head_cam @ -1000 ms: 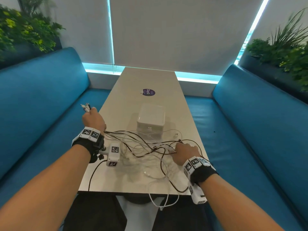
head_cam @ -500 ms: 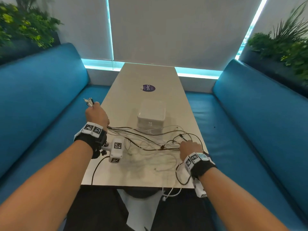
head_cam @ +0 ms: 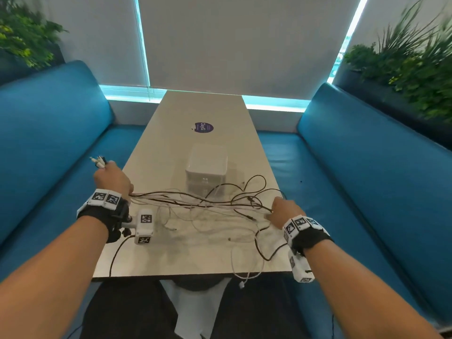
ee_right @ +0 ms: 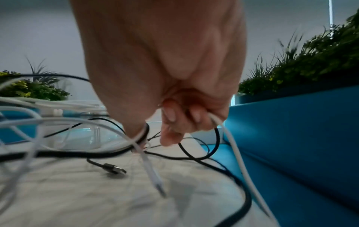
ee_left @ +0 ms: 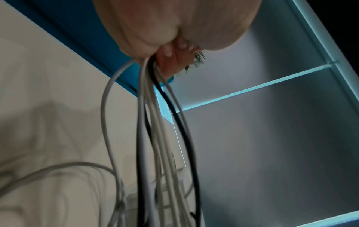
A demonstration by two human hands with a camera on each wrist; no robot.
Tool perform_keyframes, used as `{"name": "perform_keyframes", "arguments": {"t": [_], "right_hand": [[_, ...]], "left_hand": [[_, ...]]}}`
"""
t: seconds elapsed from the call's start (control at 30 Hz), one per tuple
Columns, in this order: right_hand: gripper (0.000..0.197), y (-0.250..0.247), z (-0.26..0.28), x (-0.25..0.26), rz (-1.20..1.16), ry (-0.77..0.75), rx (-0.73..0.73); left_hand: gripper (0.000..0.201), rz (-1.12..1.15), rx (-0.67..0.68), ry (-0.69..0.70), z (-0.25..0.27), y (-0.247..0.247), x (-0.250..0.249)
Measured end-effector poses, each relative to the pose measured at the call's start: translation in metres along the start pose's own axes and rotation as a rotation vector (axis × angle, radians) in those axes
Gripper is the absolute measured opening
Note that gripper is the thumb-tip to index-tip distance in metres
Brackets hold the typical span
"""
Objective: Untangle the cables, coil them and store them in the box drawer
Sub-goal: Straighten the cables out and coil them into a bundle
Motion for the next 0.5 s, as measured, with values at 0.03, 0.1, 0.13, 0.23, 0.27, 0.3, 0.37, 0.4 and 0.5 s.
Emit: {"name": "perform_keyframes", "arguments": {"t": [0.03,0.1,0.13,0.23,0.27,0.3,0.37,0.4,0.5], "right_hand": [[0.031,0.002,-0.001,-0.001,0.016,-0.006,0.014],[0.022,0.004,-0.003,-0.003,-0.016,-0.033,0.040],[0.018,0.004,-0.005,-0.004,-0.075,-0.047,0.064],[0.028,0.002,-0.004,-0.006,-0.358,-0.077,0.144],[0.036,0.000,-0.002,-0.006,-0.439,-0.084,0.143],[0.042,-0.002,0.000,-0.005,-0.472,-0.094,0.132],[0.045,-0.004,0.000,-0.004,-0.426,-0.118,0.145],[0.041,-0.003,0.000,-0.005,-0.361,-0.129,0.171],[0.021,-0.005,0.000,-0.010,-0.076,-0.126,0.165]], "left_hand": [[0.067,0.025,0.001,-0.007,0.002,0.001,0.001],[0.069,0.022,0.011,-0.004,0.008,0.006,0.000],[0.069,0.011,0.017,0.004,0.009,0.007,0.000],[0.061,0.008,-0.009,-0.007,0.008,0.002,0.000],[0.061,0.012,-0.019,-0.011,0.005,0.000,0.002],[0.062,-0.001,-0.026,-0.008,0.003,-0.001,0.004],[0.064,-0.052,-0.036,0.030,-0.007,-0.004,0.009],[0.064,-0.083,-0.042,0.043,-0.012,-0.006,0.011],[0.067,-0.059,-0.024,0.023,-0.014,-0.005,0.013]]}}
Point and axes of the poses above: each hand's wrist, its own z-axis away from the middle knuckle, its own y-axis out of the palm, x = y × z, the point moved 3 cm from there along -z, towards the middle knuckle, and after that the axes turned 3 degrees about y, right-handed, at the moved point
